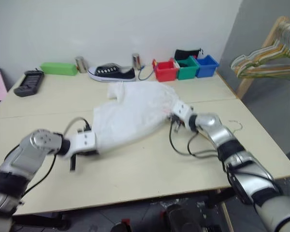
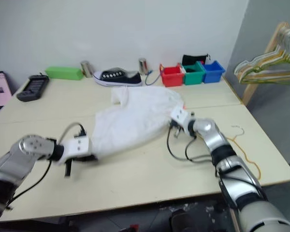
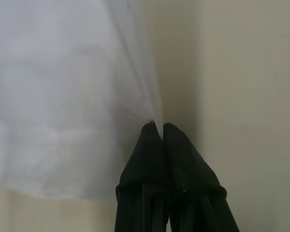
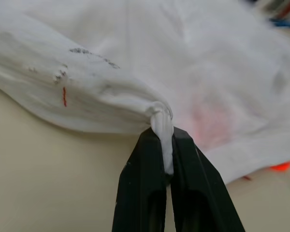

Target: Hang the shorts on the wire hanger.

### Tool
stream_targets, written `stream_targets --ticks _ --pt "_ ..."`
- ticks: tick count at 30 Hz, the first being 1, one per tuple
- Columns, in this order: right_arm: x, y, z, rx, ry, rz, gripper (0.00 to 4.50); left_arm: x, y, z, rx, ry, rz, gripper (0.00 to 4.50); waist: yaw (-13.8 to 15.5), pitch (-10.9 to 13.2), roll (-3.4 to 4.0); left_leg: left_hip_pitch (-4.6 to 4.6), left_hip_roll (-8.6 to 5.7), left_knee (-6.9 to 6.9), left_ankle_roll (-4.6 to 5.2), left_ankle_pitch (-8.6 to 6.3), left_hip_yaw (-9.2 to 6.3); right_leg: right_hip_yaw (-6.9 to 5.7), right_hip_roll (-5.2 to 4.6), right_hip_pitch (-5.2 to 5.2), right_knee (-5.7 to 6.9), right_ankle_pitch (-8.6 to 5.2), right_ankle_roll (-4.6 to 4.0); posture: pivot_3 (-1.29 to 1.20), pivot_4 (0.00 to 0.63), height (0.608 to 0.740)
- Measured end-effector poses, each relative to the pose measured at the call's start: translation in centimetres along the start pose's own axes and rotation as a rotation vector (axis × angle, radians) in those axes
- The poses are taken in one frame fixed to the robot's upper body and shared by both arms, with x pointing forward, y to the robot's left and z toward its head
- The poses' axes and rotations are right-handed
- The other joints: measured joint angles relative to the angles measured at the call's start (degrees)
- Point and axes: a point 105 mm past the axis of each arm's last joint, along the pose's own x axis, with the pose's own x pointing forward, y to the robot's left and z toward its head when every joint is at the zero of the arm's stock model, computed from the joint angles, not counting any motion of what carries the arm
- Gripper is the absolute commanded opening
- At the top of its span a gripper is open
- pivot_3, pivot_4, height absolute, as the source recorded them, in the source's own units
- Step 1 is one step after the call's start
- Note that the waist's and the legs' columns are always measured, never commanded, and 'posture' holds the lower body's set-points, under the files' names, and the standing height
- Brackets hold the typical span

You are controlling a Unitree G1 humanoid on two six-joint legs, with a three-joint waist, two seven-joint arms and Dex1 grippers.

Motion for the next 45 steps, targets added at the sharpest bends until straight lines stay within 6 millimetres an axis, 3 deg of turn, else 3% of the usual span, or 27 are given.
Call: stream_targets --ticks 2,5,10,14,16,19,23,29,36,37,41,45 --pt "-0.5 1.2 1.3 -0.062 -0.005 0.081 0.00 -1.5 0.7 1.0 0.021 0.002 0.046 0.02 0.50 -0.01 0.01 0.74 0.06 -0.09 0.06 0.02 -0.07 -0.08 0.07 0.73 -0.07 -0.25 -0.43 -0.13 0.013 0.740" --pt "-1.3 3.4 1.8 -0.106 0.007 0.181 0.00 -1.7 0.6 1.4 0.028 0.001 0.050 0.02 0.52 -0.18 0.08 1.52 0.13 -0.19 -0.40 -0.31 -0.29 -0.49 -0.09 1.40 -0.87 -0.36 -0.63 -0.14 0.016 0.740" --pt "-2.7 6.8 -0.8 -0.082 0.102 0.320 0.00 -1.1 -1.6 -0.1 0.005 0.056 -0.049 0.02 0.67 -0.32 0.01 1.47 -0.08 -0.23 -0.39 -0.31 -0.19 -0.65 -0.63 1.87 -1.49 -0.25 -0.46 -0.15 0.024 0.740" --pt "-3.2 7.2 -1.2 -0.079 0.120 0.323 0.00 -0.8 -3.0 -0.5 0.017 0.072 -0.108 0.02 1.37 -0.37 -0.06 1.38 0.02 -0.23 -0.12 -0.15 0.08 -0.35 -0.39 1.74 -1.03 -0.12 -0.11 -0.15 0.031 0.740" --pt "-3.5 7.6 -1.5 -0.071 0.131 0.329 0.00 -0.7 -3.7 -0.7 0.022 0.079 -0.133 0.02 1.78 -0.37 -0.12 1.38 0.05 -0.23 -0.27 -0.39 0.12 -0.28 -0.31 1.44 -0.30 -0.71 -0.12 -0.16 0.034 0.740" --pt "-4.2 8.3 -1.9 -0.070 0.146 0.346 0.00 -0.9 -4.4 -1.3 0.039 0.102 -0.170 0.02 2.11 -0.32 -0.03 1.39 0.30 -0.28 0.08 -0.66 0.10 -0.32 0.00 1.37 -0.22 -0.92 -0.43 -0.16 0.038 0.740" --pt "-5.5 9.4 -2.4 -0.082 0.166 0.406 0.00 -1.1 -4.3 -2.5 0.055 0.134 -0.164 0.02 2.16 -0.27 0.00 1.43 0.31 -0.24 0.12 -0.73 0.12 -0.29 0.02 1.42 -0.26 -0.95 -0.47 -0.17 0.045 0.740" --pt "-6.5 11.7 -1.2 -0.079 0.124 0.516 0.00 -0.6 -3.7 -3.7 0.065 0.150 -0.114 0.02 1.93 -0.22 -0.03 1.55 0.30 -0.13 0.12 -0.73 0.16 -0.17 -0.01 1.55 -0.32 -1.10 -0.74 -0.17 0.051 0.740" --pt "-6.6 12.4 -1.7 -0.033 0.143 0.523 0.00 0.8 -5.3 -4.1 0.030 0.128 -0.156 0.02 1.82 -0.18 -0.09 1.59 0.30 -0.11 0.11 -0.73 0.15 -0.17 -0.02 1.56 -0.30 -1.10 -0.73 -0.17 0.054 0.740" --pt "-6.5 12.3 -1.7 -0.031 0.141 0.519 0.29 0.9 -5.6 -4.0 0.027 0.126 -0.166 0.00 1.79 -0.18 -0.09 1.59 0.30 -0.11 0.11 -0.73 0.15 -0.17 -0.02 1.55 -0.30 -1.10 -0.73 -0.17 0.054 0.740" --pt "-6.4 12.5 -1.6 -0.001 0.134 0.529 1.11 1.0 -5.7 -3.9 0.030 0.120 -0.173 0.65 1.86 -0.15 -0.06 1.57 0.30 -0.12 0.11 -0.73 0.15 -0.18 -0.01 1.55 -0.29 -1.10 -0.73 -0.17 0.055 0.740" --pt "-7.1 12.6 -0.8 0.008 0.117 0.575 2.26 0.9 -5.6 -3.9 0.030 0.116 -0.171 1.71 1.88 -0.13 -0.05 1.56 0.30 -0.12 0.11 -0.74 0.15 -0.18 -0.01 1.55 -0.30 -1.10 -0.73 -0.18 0.051 0.740"
